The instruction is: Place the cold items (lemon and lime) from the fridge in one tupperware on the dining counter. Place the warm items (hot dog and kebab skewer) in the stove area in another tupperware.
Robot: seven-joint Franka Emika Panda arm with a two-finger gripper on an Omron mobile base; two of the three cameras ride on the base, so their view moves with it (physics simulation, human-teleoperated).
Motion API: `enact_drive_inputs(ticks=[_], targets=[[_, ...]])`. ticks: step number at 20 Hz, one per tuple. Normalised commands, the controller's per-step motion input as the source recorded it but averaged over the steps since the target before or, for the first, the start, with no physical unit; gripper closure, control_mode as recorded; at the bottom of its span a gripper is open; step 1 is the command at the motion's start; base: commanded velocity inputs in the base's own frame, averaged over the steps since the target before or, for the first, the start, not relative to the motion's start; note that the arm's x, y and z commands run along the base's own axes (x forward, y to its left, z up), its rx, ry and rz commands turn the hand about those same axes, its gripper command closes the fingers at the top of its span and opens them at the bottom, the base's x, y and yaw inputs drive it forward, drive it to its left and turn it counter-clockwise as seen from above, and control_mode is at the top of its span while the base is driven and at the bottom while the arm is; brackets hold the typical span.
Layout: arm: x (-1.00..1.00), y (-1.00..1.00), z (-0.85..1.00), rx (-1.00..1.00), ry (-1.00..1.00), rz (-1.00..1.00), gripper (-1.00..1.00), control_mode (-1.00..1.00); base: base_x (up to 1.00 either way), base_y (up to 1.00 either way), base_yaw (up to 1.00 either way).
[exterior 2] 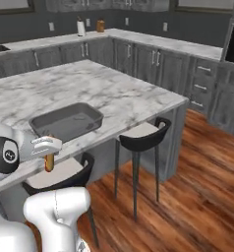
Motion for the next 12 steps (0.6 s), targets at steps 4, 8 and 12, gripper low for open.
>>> enact_drive_inputs(ticks=[4,8,12], targets=[[0.00,0.00,0.00,0.00,0.00,0.00,1.00,1.00,0.33,-0.51,0.56],[0.00,0.00,0.00,0.00,0.00,0.00,1.00,1.00,0.28,-0.54,0.55],[0.00,0.00,0.00,0.00,0.00,0.00,1.00,1.00,0.30,-0.67,0.53]])
